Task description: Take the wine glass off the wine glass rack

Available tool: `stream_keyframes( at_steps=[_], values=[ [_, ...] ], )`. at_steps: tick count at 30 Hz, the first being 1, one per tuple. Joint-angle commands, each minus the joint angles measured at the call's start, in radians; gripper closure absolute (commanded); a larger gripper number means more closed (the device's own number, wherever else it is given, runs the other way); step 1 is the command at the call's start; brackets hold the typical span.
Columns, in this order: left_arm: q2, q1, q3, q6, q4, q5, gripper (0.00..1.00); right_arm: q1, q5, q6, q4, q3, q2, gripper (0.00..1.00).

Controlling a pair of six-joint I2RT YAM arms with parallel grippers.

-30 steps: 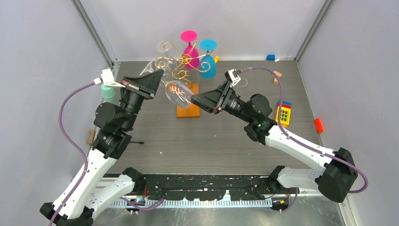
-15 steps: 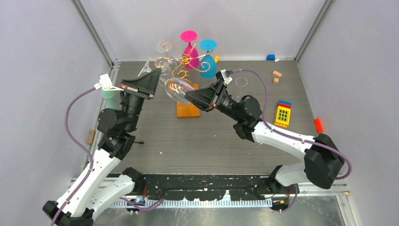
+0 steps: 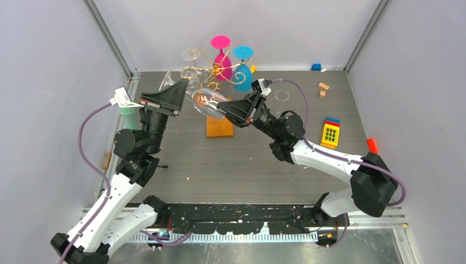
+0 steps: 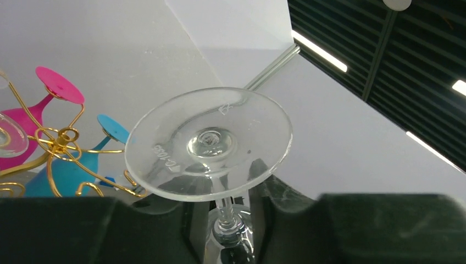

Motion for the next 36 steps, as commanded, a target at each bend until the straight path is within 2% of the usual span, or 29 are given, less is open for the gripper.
stream_keyframes(
  at_steps=[1, 2, 3, 4, 7, 9, 11, 14, 17, 21, 29, 32, 33, 34, 35, 36],
  values=[
    [-0.022, -0.006, 0.000, 0.055, -0.001, 0.054, 0.57, 0.008, 0.026, -0.088, -0.024, 0.062, -0.066, 1.00],
    [-0.027, -0.006, 0.005, 0.065, -0.017, 0.069, 0.41, 0.008, 0.025, -0.112, -0.087, 0.071, -0.080, 1.00],
    [-0.028, -0.006, 0.016, 0.085, -0.040, 0.100, 0.30, 0.006, 0.024, -0.172, -0.129, 0.079, -0.113, 1.00],
    [-0.027, -0.006, 0.031, 0.114, -0.060, 0.137, 0.25, 0.006, 0.023, -0.210, -0.220, 0.102, -0.131, 1.00],
    [-0.015, -0.006, 0.094, 0.199, -0.165, 0.289, 0.14, 0.006, 0.046, -0.421, -0.475, 0.190, -0.231, 1.00],
    [-0.004, -0.006, 0.129, 0.255, -0.235, 0.378, 0.10, 0.006, 0.095, -0.547, -0.711, 0.241, -0.285, 1.00],
    [0.003, -0.006, 0.152, 0.291, -0.307, 0.440, 0.07, 0.006, 0.156, -0.655, -0.851, 0.288, -0.330, 1.00],
    [-0.001, -0.005, 0.152, 0.343, -0.369, 0.502, 0.04, 0.006, 0.285, -0.775, -1.029, 0.358, -0.382, 1.00],
    [-0.016, -0.006, 0.149, 0.400, -0.429, 0.538, 0.04, 0.006, 0.486, -0.906, -1.262, 0.449, -0.403, 1.00],
    [-0.031, -0.006, 0.157, 0.481, -0.528, 0.557, 0.03, 0.006, 0.739, -1.057, -1.467, 0.546, -0.418, 1.00],
    [-0.041, -0.006, 0.144, 0.564, -0.646, 0.564, 0.03, 0.006, 1.236, -1.300, -1.674, 0.681, -0.374, 1.00],
    [-0.044, -0.005, 0.134, 0.580, -0.666, 0.558, 0.03, -0.014, 1.414, -1.439, -1.767, 0.761, -0.265, 1.00],
    [-0.043, -0.006, 0.131, 0.584, -0.671, 0.552, 0.03, -0.062, 1.410, -1.450, -1.800, 0.781, -0.209, 1.00],
    [-0.043, -0.006, 0.129, 0.585, -0.676, 0.548, 0.03, -0.104, 1.331, -1.425, -1.902, 0.834, -0.179, 1.00],
    [-0.042, -0.006, 0.127, 0.588, -0.682, 0.542, 0.03, -0.204, 1.265, -1.397, -1.953, 0.863, -0.126, 1.00],
    [-0.041, -0.006, 0.127, 0.591, -0.688, 0.538, 0.03, -0.265, 1.097, -1.335, -2.034, 0.899, -0.101, 1.00]
  ],
)
